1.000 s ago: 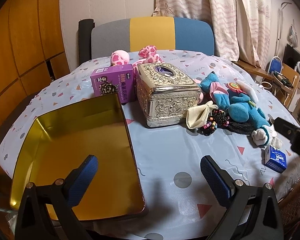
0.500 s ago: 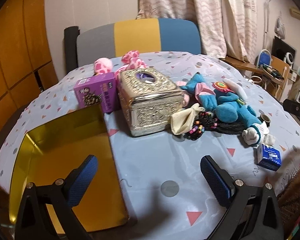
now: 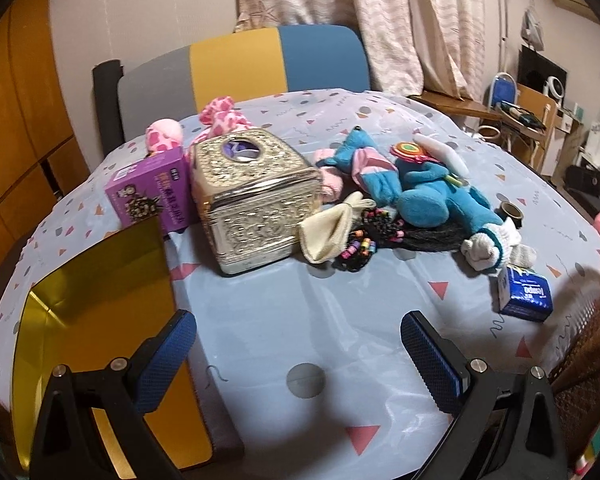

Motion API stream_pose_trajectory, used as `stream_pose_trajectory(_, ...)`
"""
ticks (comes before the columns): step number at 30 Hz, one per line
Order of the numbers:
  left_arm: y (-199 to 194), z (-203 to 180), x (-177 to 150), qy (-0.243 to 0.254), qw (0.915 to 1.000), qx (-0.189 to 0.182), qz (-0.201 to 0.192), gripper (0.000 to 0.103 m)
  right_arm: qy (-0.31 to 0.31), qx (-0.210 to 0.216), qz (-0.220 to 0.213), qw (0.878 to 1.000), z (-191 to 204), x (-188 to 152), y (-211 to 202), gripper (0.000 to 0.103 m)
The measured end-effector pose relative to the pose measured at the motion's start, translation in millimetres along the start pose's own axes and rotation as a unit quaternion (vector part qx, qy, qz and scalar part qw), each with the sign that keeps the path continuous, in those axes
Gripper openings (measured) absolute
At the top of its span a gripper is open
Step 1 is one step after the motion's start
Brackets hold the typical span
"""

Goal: Organize soft objects
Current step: 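Reach the left tool toward the blue Tempo tissue pack, then grasp the blue Tempo tissue pack with the left tool and lift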

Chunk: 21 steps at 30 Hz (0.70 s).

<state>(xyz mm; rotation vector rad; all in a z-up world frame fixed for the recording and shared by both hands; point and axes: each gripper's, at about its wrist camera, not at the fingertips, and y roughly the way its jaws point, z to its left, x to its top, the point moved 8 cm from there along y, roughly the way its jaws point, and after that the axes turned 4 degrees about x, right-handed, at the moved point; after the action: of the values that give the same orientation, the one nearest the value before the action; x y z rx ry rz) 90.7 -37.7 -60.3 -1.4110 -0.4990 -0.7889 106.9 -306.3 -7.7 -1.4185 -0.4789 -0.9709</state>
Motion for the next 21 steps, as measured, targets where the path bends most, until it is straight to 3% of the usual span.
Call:
stream_pose_trajectory(15, 7, -55, 14, 0.061, 0.9965, -0.057, 0.005, 0.103, 0.027, -0.018, -0.012, 0.999, -35, 9, -8, 0.102)
stream_pose_trajectory(18, 14, -72, 11, 0.078, 0.9936, -0.079, 0.023, 0.103, 0.034, -0.020, -0.017, 0.999, -42, 12, -11, 0.102)
stream_pose_trajectory(21, 28, -88, 6, 0.084, 0.9884, -0.108, 0.067, 0.100, 0.043, -0.024, -0.023, 0.999, -50, 16, -15, 0.102)
